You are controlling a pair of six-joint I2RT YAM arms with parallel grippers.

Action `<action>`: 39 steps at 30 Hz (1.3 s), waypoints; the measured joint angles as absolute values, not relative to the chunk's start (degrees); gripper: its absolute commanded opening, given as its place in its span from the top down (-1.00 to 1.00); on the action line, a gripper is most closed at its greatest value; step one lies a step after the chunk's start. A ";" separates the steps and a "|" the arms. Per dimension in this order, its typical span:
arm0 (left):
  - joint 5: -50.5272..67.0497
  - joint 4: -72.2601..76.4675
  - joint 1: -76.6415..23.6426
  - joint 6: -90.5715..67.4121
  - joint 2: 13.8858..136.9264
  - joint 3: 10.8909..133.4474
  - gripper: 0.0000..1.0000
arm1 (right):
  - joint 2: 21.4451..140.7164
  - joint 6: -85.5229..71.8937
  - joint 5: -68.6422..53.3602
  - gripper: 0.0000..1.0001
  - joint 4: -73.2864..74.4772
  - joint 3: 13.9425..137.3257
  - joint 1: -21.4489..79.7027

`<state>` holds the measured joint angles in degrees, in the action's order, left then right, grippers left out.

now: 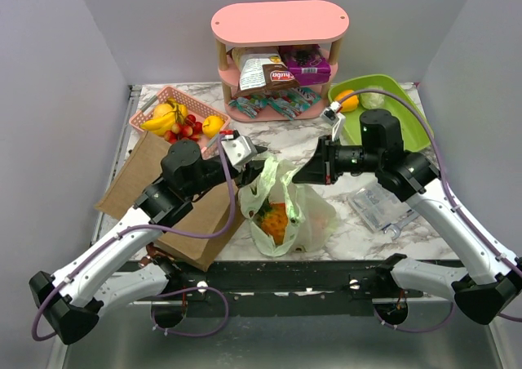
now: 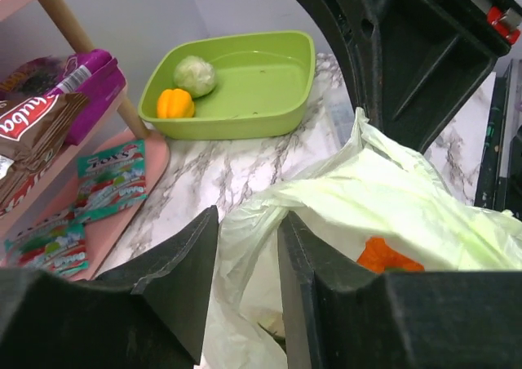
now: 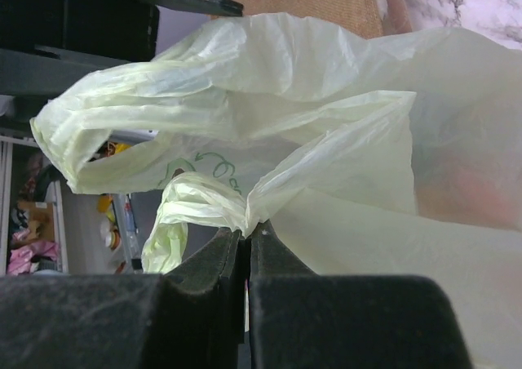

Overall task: Place the food into the grocery bag and tie it
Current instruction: Tie the grocery bag at the center of the board.

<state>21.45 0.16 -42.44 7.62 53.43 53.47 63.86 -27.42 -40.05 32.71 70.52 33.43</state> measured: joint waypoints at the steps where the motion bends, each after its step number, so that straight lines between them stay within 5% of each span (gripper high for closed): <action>1: 21.45 -1.61 -42.44 8.12 53.43 54.59 0.29 | 63.86 -27.46 -40.21 0.96 32.71 70.39 33.43; 13: 32.34 -16.67 -42.41 10.09 55.37 63.07 0.33 | 63.16 -30.17 -41.41 0.96 31.94 67.94 33.54; 24: 29.26 -34.72 -42.33 5.69 65.76 79.07 -0.08 | 62.96 -30.74 -41.47 0.96 31.33 67.92 34.54; 34: 19.62 -43.20 -42.26 2.98 65.49 82.21 0.34 | 62.30 -30.89 -41.43 0.96 31.31 67.61 34.57; 39: 17.12 -45.74 -42.06 2.94 65.04 84.09 0.32 | 62.19 -31.03 -41.43 0.96 31.24 67.09 34.57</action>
<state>17.12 -45.74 -42.06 2.94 65.04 84.09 62.19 -31.03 -41.43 31.24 67.09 34.57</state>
